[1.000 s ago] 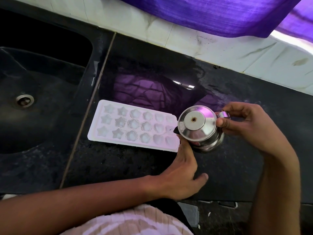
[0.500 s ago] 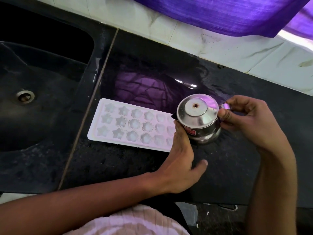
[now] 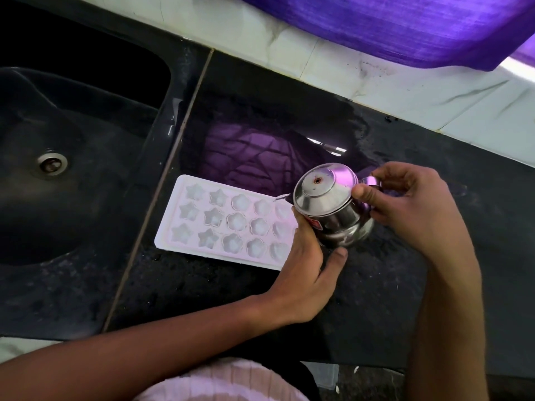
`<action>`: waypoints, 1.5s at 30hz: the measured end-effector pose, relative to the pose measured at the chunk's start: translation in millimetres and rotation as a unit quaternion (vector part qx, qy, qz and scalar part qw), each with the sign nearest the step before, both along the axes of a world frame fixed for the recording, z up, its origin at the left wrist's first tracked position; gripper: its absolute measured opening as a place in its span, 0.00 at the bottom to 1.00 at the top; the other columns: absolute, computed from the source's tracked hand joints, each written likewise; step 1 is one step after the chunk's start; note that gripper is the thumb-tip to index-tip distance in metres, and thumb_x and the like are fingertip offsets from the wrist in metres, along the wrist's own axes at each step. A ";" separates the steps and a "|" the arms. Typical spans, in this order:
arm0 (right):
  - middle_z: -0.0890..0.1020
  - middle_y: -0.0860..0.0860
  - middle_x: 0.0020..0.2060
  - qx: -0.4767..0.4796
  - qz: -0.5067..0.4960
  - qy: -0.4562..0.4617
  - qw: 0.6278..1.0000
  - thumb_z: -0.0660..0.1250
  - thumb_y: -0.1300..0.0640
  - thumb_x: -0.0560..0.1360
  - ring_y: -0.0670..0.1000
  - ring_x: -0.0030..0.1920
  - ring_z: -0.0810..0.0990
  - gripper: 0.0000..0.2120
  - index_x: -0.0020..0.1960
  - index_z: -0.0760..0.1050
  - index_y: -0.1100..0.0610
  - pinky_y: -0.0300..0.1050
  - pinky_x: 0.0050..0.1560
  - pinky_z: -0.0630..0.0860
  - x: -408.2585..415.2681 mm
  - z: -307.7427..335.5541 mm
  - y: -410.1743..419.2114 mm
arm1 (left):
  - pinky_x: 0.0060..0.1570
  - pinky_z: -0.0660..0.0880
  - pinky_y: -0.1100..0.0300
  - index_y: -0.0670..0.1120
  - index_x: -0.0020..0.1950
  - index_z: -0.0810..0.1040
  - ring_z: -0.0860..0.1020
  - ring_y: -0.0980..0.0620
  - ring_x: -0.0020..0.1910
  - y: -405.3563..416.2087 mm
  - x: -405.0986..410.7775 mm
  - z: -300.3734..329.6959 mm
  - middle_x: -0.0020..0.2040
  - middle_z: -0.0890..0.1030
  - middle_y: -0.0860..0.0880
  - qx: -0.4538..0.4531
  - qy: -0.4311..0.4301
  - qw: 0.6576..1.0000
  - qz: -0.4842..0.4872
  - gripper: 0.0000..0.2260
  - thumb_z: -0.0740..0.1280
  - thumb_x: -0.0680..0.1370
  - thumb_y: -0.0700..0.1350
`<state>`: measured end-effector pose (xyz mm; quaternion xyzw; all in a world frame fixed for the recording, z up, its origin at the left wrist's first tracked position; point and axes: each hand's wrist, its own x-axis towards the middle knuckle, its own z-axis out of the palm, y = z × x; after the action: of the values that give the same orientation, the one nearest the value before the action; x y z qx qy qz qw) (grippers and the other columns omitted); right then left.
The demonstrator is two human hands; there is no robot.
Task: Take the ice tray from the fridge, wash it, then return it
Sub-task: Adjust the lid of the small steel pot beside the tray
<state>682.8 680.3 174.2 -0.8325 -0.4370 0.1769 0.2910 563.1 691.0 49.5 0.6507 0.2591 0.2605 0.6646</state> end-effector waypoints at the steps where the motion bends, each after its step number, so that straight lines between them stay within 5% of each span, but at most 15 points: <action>1: 0.82 0.48 0.34 -0.003 -0.001 -0.005 1.000 0.65 0.33 0.55 0.49 0.37 0.83 0.26 0.40 0.78 0.53 0.58 0.44 0.80 -0.2 0.1 1.2 | 0.72 0.50 0.68 0.43 0.77 0.37 0.53 0.68 0.73 0.7 0.2 -0.3 0.73 0.54 0.62 0.000 -0.001 1.000 0.001 0.37 0.59 0.78 0.48; 8: 0.82 0.48 0.33 -0.015 -0.007 -0.018 1.000 0.65 0.33 0.55 0.47 0.36 0.82 0.25 0.39 0.78 0.52 0.57 0.44 0.80 -2.0 2.7 2.1 | 0.75 0.52 0.62 0.44 0.77 0.37 0.55 0.64 0.74 1.0 0.4 -0.9 0.77 0.55 0.55 -0.016 -0.003 1.000 -0.012 0.37 0.59 0.78 0.49; 15: 0.82 0.48 0.33 -0.016 -0.008 -0.019 1.000 0.65 0.33 0.55 0.49 0.36 0.82 0.25 0.39 0.78 0.53 0.58 0.44 0.80 -3.2 4.5 0.1 | 0.70 0.49 0.74 0.42 0.77 0.37 0.53 0.71 0.72 -0.3 1.0 0.3 0.75 0.54 0.58 -0.012 -0.007 1.000 -0.011 0.36 0.58 0.78 0.46; 25: 0.82 0.51 0.35 -0.001 0.005 0.039 0.999 0.69 0.44 0.61 0.55 0.39 0.82 0.18 0.43 0.78 0.57 0.58 0.44 0.81 1.2 2.1 -2.4 | 0.76 0.48 0.59 0.40 0.76 0.33 0.49 0.59 0.77 -3.7 -0.2 -0.8 0.78 0.49 0.49 0.027 0.004 1.000 0.003 0.40 0.59 0.76 0.47; 30: 0.82 0.50 0.35 -0.006 0.036 0.061 0.997 0.70 0.43 0.60 0.49 0.36 0.80 0.17 0.40 0.78 0.55 0.55 0.43 0.81 2.5 1.4 -1.6 | 0.77 0.45 0.54 0.41 0.74 0.28 0.44 0.57 0.77 -9.5 -3.3 -1.1 0.79 0.43 0.48 0.042 0.018 0.999 -0.006 0.42 0.59 0.76 0.46; 39: 0.83 0.48 0.36 -0.026 0.064 -0.008 0.998 0.68 0.37 0.58 0.51 0.40 0.82 0.19 0.40 0.77 0.51 0.60 0.49 0.78 -0.4 3.2 -0.9 | 0.71 0.37 0.71 0.37 0.73 0.29 0.38 0.59 0.75 -17.9 -7.7 0.2 0.77 0.37 0.47 0.066 0.048 0.996 -0.035 0.42 0.58 0.75 0.47; 45: 0.83 0.49 0.35 -0.028 0.064 -0.011 0.998 0.69 0.39 0.59 0.52 0.40 0.82 0.19 0.39 0.77 0.53 0.60 0.49 0.79 -3.5 4.7 -3.0 | 0.75 0.41 0.63 0.39 0.72 0.25 0.40 0.57 0.77 -17.7 -7.7 -1.6 0.78 0.39 0.48 0.038 0.041 0.997 -0.053 0.43 0.58 0.75 0.47</action>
<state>679.3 677.4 178.8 -0.8126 -0.4876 0.1976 0.2510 555.4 673.3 47.9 0.6983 0.2414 0.2071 0.6413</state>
